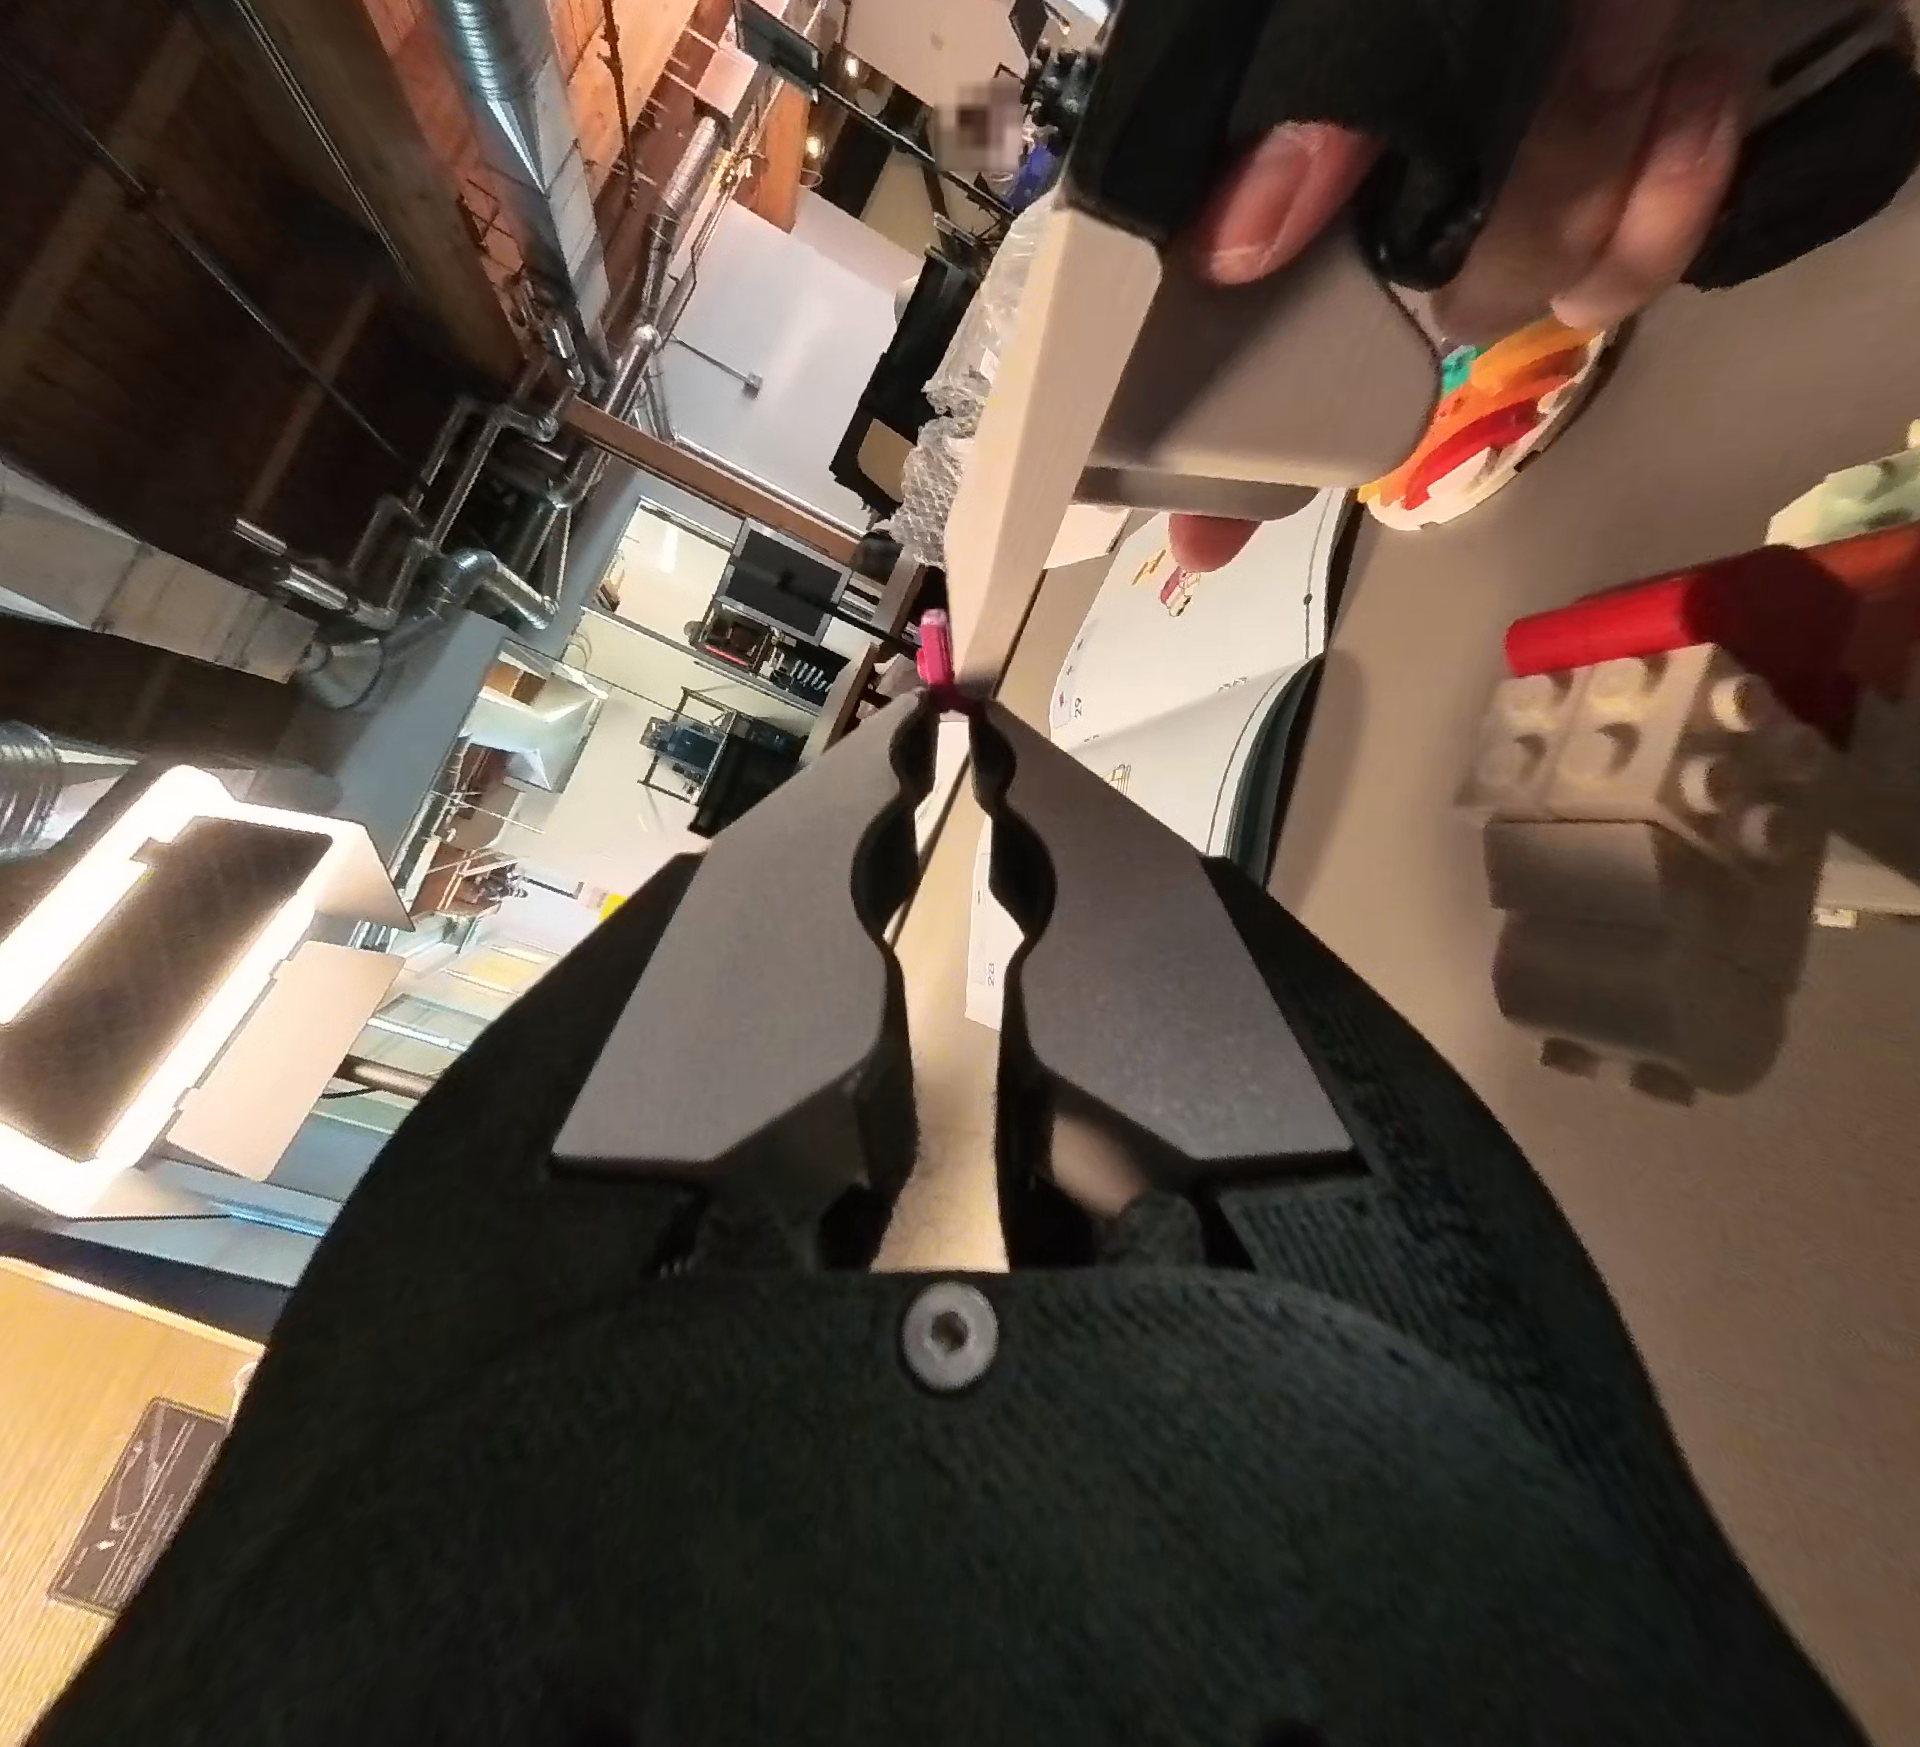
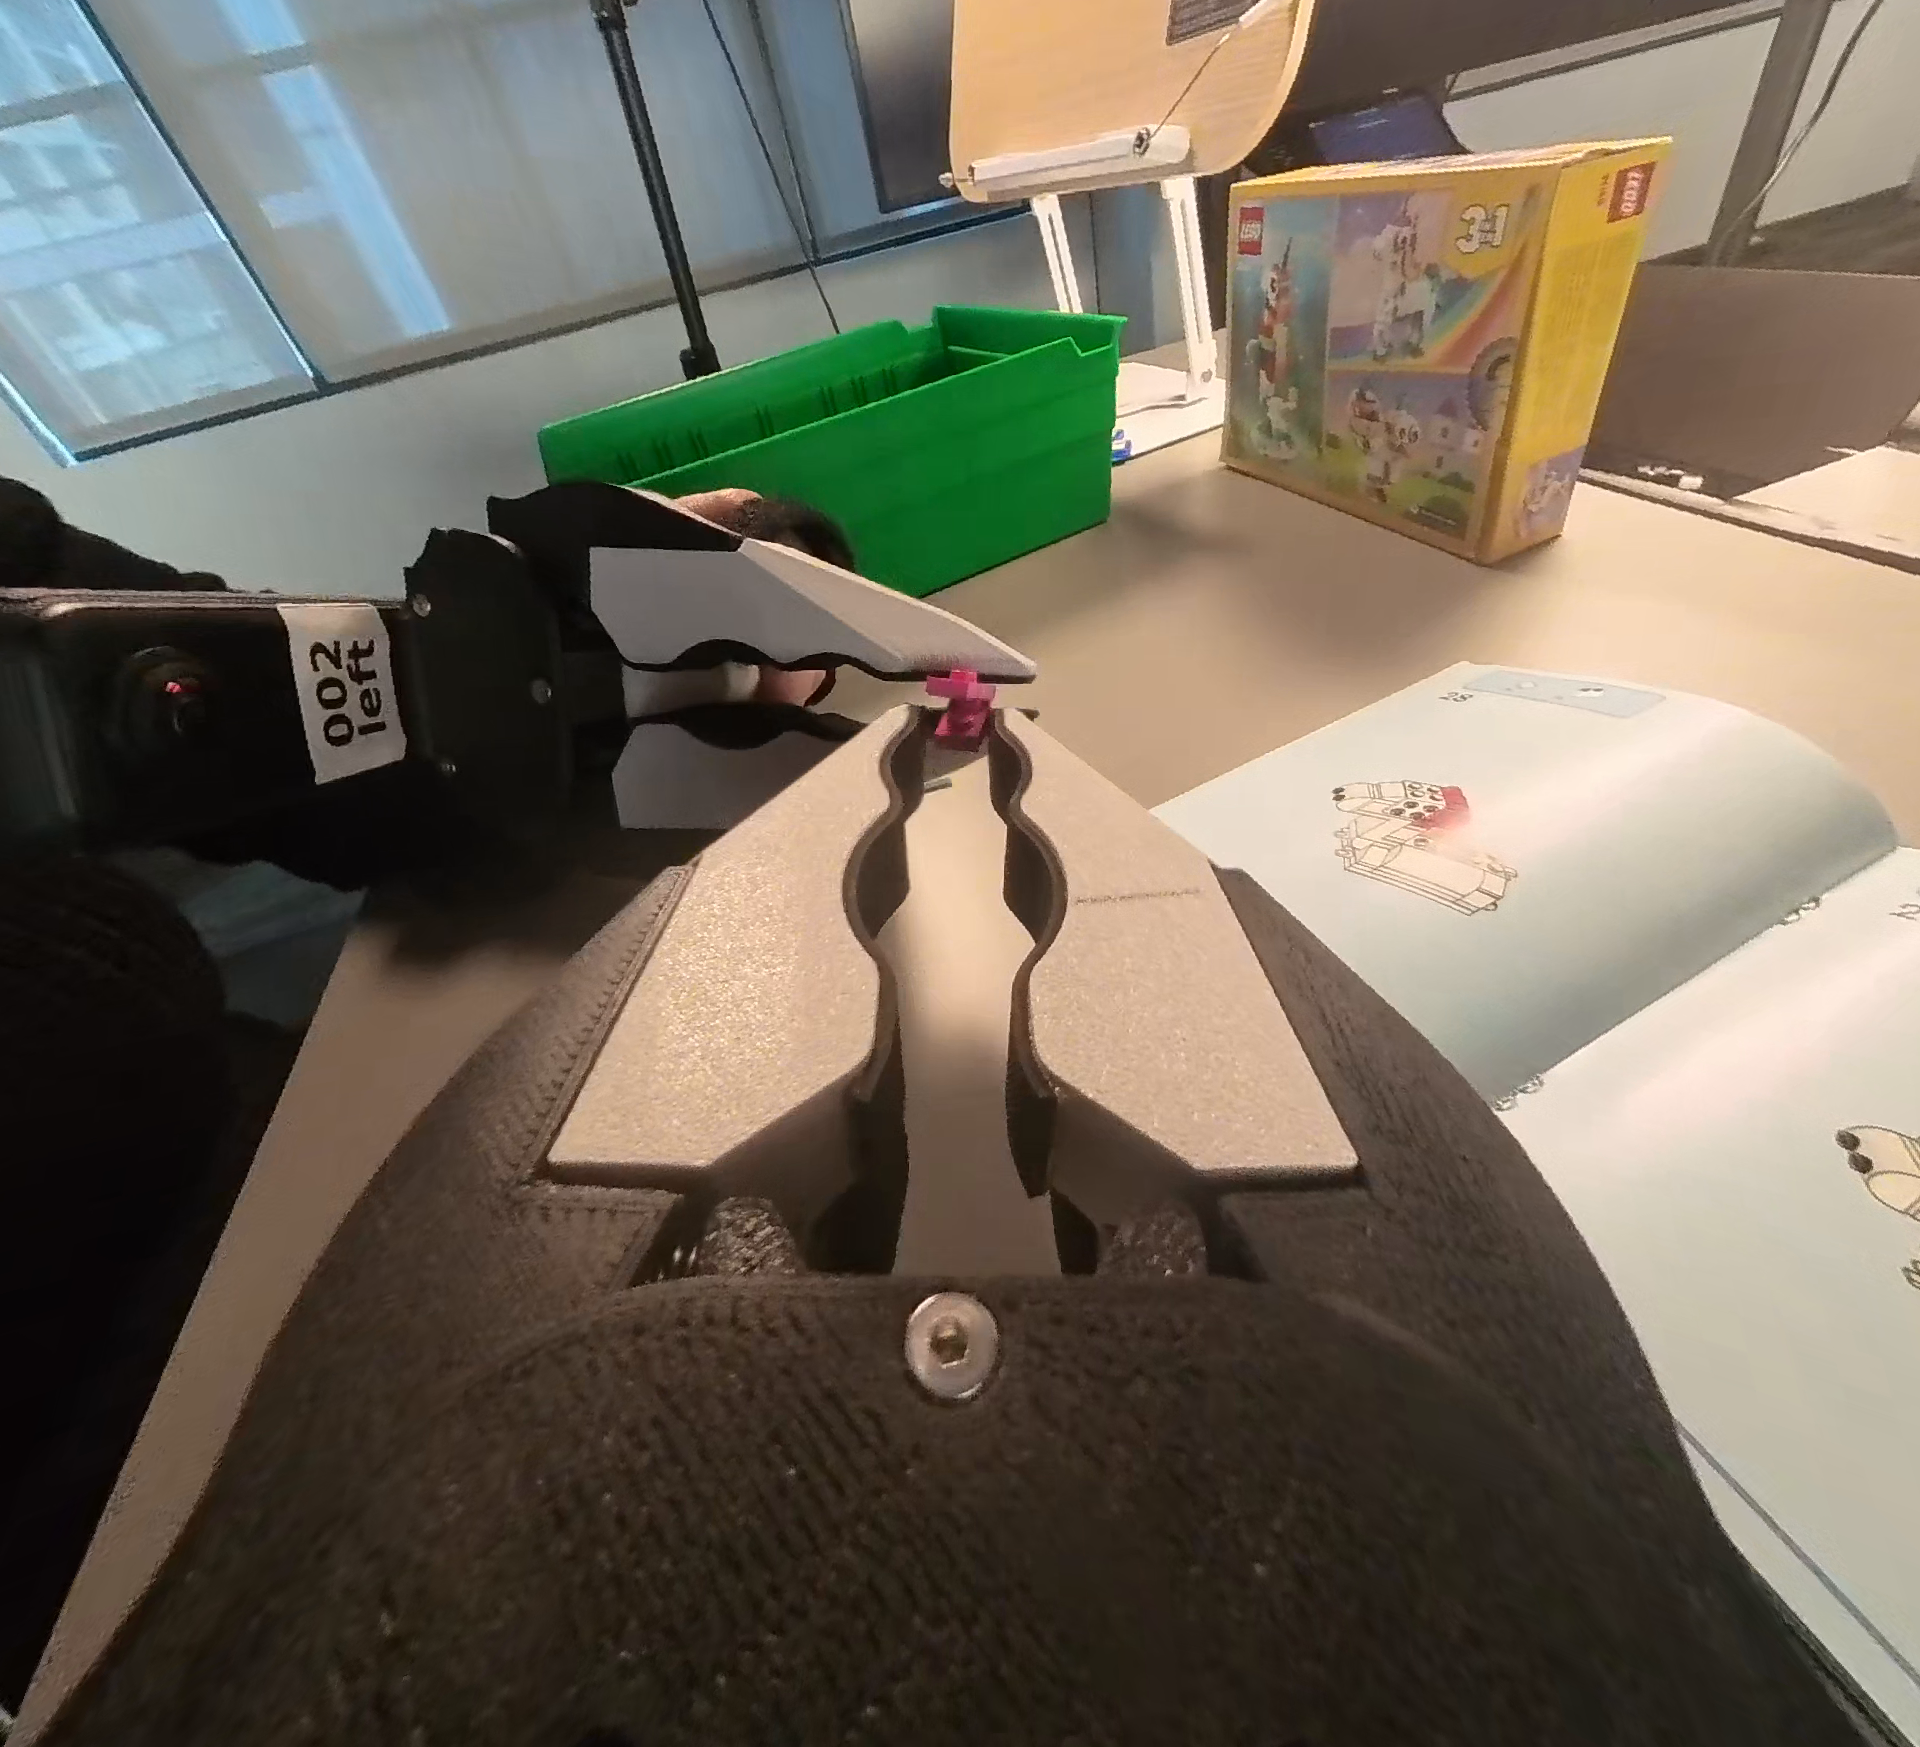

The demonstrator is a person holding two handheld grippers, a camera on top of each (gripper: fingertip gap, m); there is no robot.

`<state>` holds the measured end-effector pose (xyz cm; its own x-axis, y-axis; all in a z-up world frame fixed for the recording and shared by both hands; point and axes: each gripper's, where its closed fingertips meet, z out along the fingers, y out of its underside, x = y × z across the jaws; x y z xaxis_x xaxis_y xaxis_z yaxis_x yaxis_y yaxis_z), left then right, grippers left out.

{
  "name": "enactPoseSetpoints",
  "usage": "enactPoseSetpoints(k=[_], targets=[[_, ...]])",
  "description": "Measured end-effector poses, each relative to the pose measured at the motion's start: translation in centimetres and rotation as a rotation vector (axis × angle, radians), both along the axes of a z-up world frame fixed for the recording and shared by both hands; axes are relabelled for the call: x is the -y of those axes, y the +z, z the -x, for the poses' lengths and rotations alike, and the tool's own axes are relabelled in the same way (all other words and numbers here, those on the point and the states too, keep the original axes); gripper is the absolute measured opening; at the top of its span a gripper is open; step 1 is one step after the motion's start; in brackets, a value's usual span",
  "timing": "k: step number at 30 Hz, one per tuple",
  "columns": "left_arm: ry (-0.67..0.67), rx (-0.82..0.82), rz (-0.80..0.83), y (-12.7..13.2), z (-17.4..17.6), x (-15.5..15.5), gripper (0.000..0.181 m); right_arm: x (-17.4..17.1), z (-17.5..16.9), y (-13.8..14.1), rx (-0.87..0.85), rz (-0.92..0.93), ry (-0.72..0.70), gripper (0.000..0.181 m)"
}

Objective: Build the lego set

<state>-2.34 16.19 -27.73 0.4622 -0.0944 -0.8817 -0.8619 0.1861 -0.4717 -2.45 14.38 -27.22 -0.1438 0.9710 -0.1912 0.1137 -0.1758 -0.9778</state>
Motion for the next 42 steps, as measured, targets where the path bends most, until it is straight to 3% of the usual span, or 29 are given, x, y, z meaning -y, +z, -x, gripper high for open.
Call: enactPoseSetpoints(k=[8,12,16,20,24,33,42], targets=[[-0.025,0.061,0.026,-0.1,0.0,0.1,0.006,0.0,0.0,-0.1,0.007,-0.017,-0.002,0.007],[-0.066,0.085,0.063,-0.3,-0.4,0.2,0.005,0.0,-0.2,-0.2,0.02,-0.115,-0.013,0.011],[-0.194,0.156,0.207,-1.8,-1.2,0.6,0.006,0.1,-0.8,-0.7,0.041,-0.46,-0.029,0.033],[-0.227,0.116,0.277,-3.1,-1.2,0.7,0.005,0.9,-0.9,-1.8,0.08,-0.831,-0.034,0.027],[-0.221,0.089,0.295,-3.6,-1.1,0.6,0.005,0.6,-0.6,-2.6,0.12,-1.031,-0.069,0.016],[-0.246,0.104,0.333,-4.1,-1.2,0.7,0.005,0.5,-0.6,-3.0,0.14,-1.069,-0.053,0.01],[-0.373,0.206,0.381,-3.9,-1.7,1.7,0.007,1.3,-0.9,-2.7,0.106,-0.909,0.014,0.006]])
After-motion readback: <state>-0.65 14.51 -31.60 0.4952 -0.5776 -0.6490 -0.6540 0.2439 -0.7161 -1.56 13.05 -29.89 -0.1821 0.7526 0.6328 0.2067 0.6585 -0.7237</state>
